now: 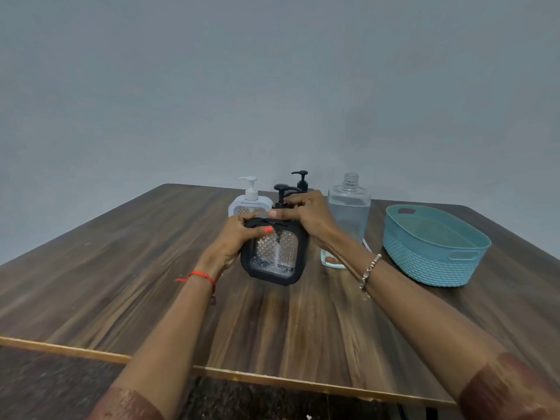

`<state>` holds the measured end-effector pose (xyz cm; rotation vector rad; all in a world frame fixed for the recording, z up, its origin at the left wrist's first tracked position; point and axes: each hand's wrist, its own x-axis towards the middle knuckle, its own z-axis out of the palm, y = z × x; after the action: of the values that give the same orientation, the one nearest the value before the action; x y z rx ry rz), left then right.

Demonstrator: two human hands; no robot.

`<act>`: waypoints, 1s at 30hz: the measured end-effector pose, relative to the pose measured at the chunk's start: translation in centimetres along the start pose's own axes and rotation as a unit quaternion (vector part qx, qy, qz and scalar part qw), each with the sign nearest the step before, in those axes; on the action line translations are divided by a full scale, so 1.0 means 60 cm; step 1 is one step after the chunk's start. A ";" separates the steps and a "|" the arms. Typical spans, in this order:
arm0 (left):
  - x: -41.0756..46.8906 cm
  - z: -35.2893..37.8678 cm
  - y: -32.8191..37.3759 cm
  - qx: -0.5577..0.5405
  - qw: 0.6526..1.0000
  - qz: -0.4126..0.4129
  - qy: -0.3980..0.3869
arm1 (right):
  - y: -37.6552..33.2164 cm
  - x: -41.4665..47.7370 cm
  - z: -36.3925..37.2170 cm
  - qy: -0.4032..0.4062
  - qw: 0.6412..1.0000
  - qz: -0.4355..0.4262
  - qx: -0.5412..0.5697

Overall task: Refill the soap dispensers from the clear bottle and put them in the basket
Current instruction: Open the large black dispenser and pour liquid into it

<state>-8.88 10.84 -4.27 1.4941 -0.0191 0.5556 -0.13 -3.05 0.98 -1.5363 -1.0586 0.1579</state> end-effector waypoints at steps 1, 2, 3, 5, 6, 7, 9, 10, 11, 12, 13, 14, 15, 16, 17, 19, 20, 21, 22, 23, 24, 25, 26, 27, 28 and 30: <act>0.000 -0.005 -0.001 -0.027 0.999 -0.006 -0.024 | -0.003 -0.002 -0.005 -0.044 0.999 0.005 0.026; 0.000 -0.009 0.000 -0.051 0.997 -0.017 -0.048 | -0.003 -0.002 -0.011 -0.094 0.994 0.011 0.062; -0.001 -0.009 0.001 -0.065 0.995 -0.030 -0.068 | -0.001 0.000 -0.018 -0.143 0.984 0.021 0.104; 0.002 -0.005 0.006 -0.060 0.994 -0.045 -0.084 | -0.001 0.005 -0.029 -0.203 0.964 0.049 0.166; 0.003 -0.001 0.007 -0.042 0.995 -0.045 -0.077 | 0.003 0.009 -0.034 -0.211 0.960 0.055 0.174; 0.006 0.002 0.008 -0.015 0.997 -0.043 -0.059 | 0.005 0.013 -0.039 -0.206 0.961 0.065 0.173; 0.009 0.007 0.005 0.030 0.999 -0.034 0.009 | 0.006 0.015 -0.044 -0.147 0.976 0.087 0.132; 0.010 0.007 0.002 0.046 0.997 -0.034 0.048 | 0.008 0.015 -0.044 -0.101 0.986 0.090 0.094; 0.011 0.008 -0.001 0.065 0.994 -0.035 0.080 | 0.007 0.012 -0.040 -0.058 0.994 0.088 0.041; 0.011 0.011 -0.002 0.086 0.991 -0.032 0.101 | 0.004 0.007 -0.032 -0.026 0.996 0.084 -0.025; 0.010 0.015 -0.004 0.105 0.988 -0.025 0.110 | 0.002 0.002 -0.022 -0.002 0.993 0.075 -0.090; 0.010 0.021 -0.005 0.121 0.986 -0.015 0.115 | 0.004 0.002 -0.014 0.020 0.987 0.057 -0.146; 0.009 0.029 -0.005 0.131 0.984 -0.006 0.120 | 0.009 0.004 -0.007 0.043 0.981 0.047 -0.185; 0.006 0.036 -0.003 0.138 0.983 0.004 0.125 | 0.010 0.005 -0.002 0.065 0.975 0.043 -0.208; 0.005 0.041 -0.004 0.140 0.982 0.011 0.130 | 0.009 0.007 0.001 0.082 0.970 0.046 -0.223; 0.003 0.044 -0.005 0.135 0.982 0.014 0.132 | 0.006 0.009 0.002 0.079 0.968 0.058 -0.230; 0.001 0.044 -0.005 0.130 0.983 0.010 0.128 | 0.005 0.010 0.000 0.066 0.970 0.056 -0.227; 0.001 0.042 -0.005 0.120 0.985 0.006 0.122 | 0.003 0.011 -0.004 0.047 0.975 0.051 -0.211; 0.001 0.039 -0.004 0.104 0.988 0.001 0.114 | 0.002 0.011 -0.010 0.022 0.982 0.049 -0.181; 0.001 0.035 -0.004 0.088 0.991 -0.004 0.102 | 0.002 0.011 -0.018 -0.010 0.988 0.048 -0.147; -0.001 0.032 -0.003 0.074 0.993 -0.009 0.087 | 0.002 0.012 -0.026 -0.046 0.991 0.047 -0.116; -0.002 0.030 -0.003 0.064 0.995 -0.012 0.072 | 0.002 0.011 -0.035 -0.083 0.992 0.051 -0.081; -0.003 0.029 -0.004 0.055 0.997 -0.017 0.060 | 0.001 0.010 -0.043 -0.115 0.991 0.059 -0.036; -0.004 0.031 -0.005 0.045 0.997 -0.022 0.056 | 0.000 0.010 -0.050 -0.139 0.988 0.071 0.011; -0.005 0.034 -0.005 0.036 0.997 -0.026 0.058 | -0.001 0.010 -0.056 -0.153 0.983 0.081 0.053; -0.003 0.041 -0.006 0.017 0.997 -0.026 0.073 | -0.001 0.012 -0.061 -0.156 0.977 0.091 0.110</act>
<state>-8.10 8.47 -4.39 1.4798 0.1437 0.6245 2.57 -5.23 2.40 -1.4323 -1.1002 0.6407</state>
